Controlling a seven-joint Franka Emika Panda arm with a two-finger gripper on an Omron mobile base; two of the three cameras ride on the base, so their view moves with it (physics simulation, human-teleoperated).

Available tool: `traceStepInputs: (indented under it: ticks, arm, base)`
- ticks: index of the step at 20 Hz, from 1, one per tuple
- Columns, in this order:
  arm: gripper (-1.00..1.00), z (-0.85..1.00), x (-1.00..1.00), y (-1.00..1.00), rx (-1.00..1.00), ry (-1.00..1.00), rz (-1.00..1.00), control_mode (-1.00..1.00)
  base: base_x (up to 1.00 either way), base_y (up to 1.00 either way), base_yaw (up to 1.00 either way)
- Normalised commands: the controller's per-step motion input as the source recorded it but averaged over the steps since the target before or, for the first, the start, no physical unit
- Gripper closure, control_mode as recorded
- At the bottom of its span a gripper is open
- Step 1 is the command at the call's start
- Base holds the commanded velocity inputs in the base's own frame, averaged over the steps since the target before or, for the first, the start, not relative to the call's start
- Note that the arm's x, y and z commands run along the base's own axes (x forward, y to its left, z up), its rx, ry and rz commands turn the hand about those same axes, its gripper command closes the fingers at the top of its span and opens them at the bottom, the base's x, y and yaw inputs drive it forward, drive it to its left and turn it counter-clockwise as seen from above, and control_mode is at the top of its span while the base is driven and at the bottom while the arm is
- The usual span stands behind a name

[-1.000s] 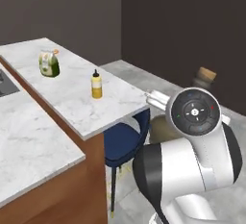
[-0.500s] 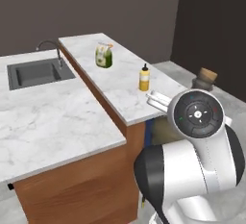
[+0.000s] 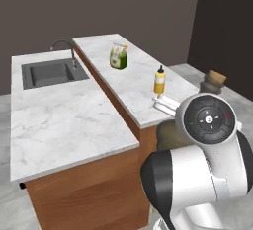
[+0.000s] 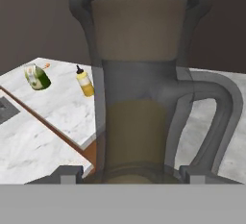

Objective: Move the mustard and oil and vinegar bottle from the cabinet to the dining counter.

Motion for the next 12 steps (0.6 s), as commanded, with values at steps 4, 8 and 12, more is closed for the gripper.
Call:
traceStepInputs:
  ticks: [4,8,12]
  arm:
    - [1.00,0.00,0.00,0.00,0.00,0.00,0.00,1.00]
    - [1.00,0.00,0.00,0.00,0.00,0.00,0.00,1.00]
    - [1.00,0.00,0.00,0.00,0.00,0.00,0.00,1.00]
  base:
    - [0.45,-0.41,0.17]
    - [0.51,-0.42,0.14]
    - [0.59,-0.38,0.14]
